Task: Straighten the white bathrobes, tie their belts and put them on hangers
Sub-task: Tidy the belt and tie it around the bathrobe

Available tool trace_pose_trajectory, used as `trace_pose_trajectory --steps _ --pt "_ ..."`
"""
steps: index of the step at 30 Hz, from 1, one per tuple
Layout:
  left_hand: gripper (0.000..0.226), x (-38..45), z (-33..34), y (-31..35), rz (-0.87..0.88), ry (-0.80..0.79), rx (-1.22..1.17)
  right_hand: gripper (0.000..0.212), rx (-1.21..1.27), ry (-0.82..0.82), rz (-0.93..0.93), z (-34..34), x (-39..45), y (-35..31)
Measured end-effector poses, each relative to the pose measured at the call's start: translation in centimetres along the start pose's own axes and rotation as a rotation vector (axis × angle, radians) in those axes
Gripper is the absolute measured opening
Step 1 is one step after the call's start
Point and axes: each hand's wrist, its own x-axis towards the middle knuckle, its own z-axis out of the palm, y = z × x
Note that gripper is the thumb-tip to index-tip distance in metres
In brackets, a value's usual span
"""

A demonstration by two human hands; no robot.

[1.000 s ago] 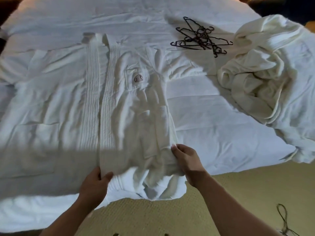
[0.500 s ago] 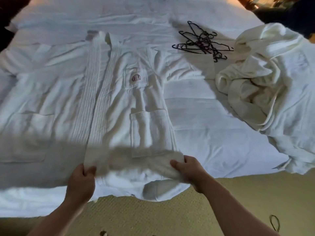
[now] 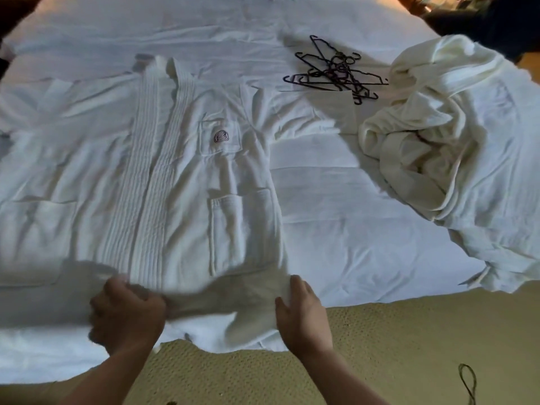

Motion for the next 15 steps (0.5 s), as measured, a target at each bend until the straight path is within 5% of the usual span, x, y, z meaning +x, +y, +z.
trace_pose_trajectory --steps 3,6,9,11,13,15 --pt "0.039 -1.6 0.8 2.6 0.462 0.062 -0.104 0.043 0.020 -0.129 -0.252 1.1 -0.8 -1.1" --pt "0.035 -2.8 2.0 8.2 0.470 -0.323 -0.365 0.067 -0.034 -0.278 -0.395 1.7 -0.5 -2.7" --pt "0.074 -3.0 4.1 13.2 0.440 -0.505 -0.189 0.066 -0.097 -0.422 -0.442 1.7 0.7 -3.4" --pt "0.079 -2.4 5.0 15.1 0.406 -0.534 -0.007 0.059 0.031 -0.313 -0.344 1.7 1.7 -2.7" --pt "0.046 -1.2 5.5 15.9 0.405 -0.523 0.080 0.038 0.149 -0.052 -0.122 1.3 3.4 -1.8" --pt "0.014 -0.9 5.5 16.2 0.396 -0.510 0.032 0.013 0.253 -0.001 0.135 1.0 5.3 -1.4"
